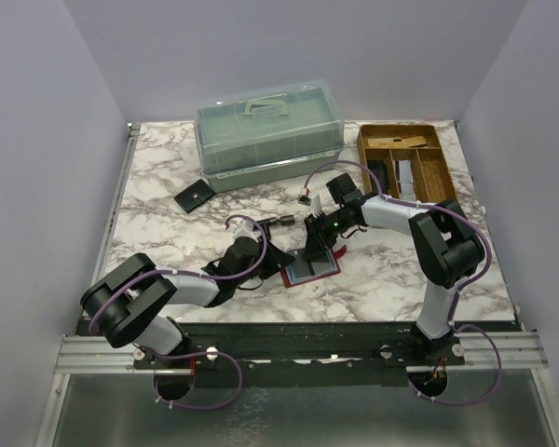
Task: Take the credit cards out of the card holder
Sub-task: Remove the credit card from the card holder.
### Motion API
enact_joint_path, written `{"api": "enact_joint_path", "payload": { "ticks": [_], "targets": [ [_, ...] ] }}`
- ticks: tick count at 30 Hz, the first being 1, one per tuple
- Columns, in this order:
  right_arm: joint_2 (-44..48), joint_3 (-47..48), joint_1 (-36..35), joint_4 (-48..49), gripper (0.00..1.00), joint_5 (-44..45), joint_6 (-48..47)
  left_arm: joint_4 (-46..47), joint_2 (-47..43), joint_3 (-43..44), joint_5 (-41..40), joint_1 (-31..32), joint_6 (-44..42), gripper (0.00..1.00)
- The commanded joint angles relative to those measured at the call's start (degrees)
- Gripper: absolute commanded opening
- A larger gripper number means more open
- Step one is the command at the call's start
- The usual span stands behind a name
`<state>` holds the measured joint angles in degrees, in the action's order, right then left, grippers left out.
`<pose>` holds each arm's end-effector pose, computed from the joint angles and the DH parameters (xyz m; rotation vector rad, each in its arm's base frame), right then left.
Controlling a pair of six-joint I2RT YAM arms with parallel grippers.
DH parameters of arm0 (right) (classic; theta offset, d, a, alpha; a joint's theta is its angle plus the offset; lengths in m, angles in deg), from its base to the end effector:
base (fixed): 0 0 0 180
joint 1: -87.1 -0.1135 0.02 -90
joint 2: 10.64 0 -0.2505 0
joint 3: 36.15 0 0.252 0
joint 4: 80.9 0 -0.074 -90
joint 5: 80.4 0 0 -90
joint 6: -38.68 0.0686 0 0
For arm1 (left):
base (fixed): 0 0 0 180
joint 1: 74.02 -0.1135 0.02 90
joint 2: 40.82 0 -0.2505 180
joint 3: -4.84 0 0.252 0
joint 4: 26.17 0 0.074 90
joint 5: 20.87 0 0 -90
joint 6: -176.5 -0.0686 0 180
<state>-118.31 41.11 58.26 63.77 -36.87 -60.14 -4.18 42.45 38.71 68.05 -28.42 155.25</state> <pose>0.2941 0.2188 0.1141 -1.0747 2.4022 1.2058 0.1977 -0.2000 0.1053 -0.4706 2.2324 -1.1538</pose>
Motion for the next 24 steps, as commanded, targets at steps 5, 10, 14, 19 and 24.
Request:
{"api": "enact_joint_path", "payload": {
  "ticks": [5,10,14,19,24],
  "targets": [
    [-0.5,1.6,-0.5,-1.5,0.22,0.6,-0.1,4.9,2.7,-0.4,1.0,0.3,1.5,0.32],
    [-0.5,1.6,-0.5,-1.6,0.22,0.3,0.1,4.8,4.1,-0.3,1.0,0.4,1.6,0.30],
    [-0.8,1.8,-0.5,-1.8,0.22,0.4,0.1,4.7,4.2,-0.1,1.0,0.4,1.2,0.25],
    [-0.8,2.2,-0.5,-2.4,0.24,0.8,-0.2,4.6,5.0,0.9,1.0,0.4,0.4,0.17],
    [-0.1,2.2,-0.5,-2.4,0.25,1.6,-0.2,4.6,4.2,0.8,1.0,0.3,0.1,0.15]
  ]
}}
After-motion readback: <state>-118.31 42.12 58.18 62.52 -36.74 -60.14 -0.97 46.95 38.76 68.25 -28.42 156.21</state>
